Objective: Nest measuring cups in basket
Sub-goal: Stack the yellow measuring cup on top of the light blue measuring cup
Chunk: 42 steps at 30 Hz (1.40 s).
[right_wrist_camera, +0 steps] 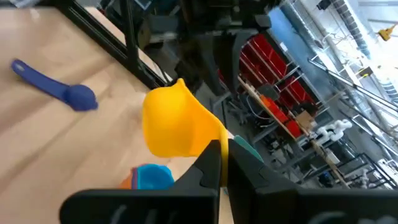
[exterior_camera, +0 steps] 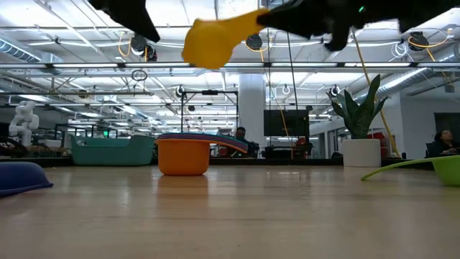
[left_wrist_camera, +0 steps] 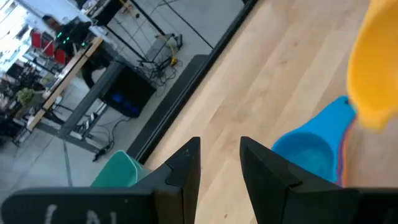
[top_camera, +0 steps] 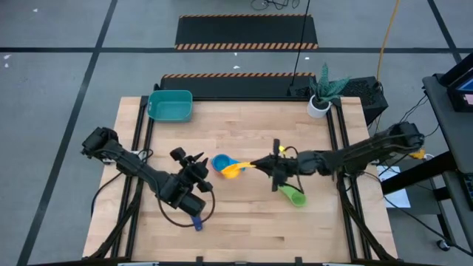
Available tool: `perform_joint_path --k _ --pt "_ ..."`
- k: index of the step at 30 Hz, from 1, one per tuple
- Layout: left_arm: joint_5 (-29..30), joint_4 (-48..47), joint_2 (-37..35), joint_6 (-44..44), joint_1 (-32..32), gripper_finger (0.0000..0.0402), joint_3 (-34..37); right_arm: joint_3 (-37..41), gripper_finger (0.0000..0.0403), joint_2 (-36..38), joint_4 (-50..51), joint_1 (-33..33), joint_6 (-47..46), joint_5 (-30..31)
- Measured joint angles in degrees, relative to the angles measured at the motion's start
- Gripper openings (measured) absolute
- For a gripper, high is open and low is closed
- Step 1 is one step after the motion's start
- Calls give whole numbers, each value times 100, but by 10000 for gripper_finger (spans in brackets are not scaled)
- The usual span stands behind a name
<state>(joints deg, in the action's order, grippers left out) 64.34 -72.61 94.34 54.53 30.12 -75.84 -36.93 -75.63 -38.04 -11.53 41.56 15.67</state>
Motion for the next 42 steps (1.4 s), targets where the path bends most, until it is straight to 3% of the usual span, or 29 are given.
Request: perform_joint_path --k 7,12,19,23,42 --pt "54 39 -211 305 -38 115 341 -2 0 -968 -509 694 1106 -254" --pt "202 284 -425 233 -89 115 417 -2 0 -1707 -1403 1103 1948 -264" --pt "210 346 -450 238 -93 115 429 -4 0 -2396 -3060 1333 1960 -860" --pt "210 393 -450 235 -97 115 429 -4 0 -2559 -3037 1335 1892 -1157" --pt "319 415 -450 87 -117 115 429 -6 4 -2844 -2901 1169 1473 -978"
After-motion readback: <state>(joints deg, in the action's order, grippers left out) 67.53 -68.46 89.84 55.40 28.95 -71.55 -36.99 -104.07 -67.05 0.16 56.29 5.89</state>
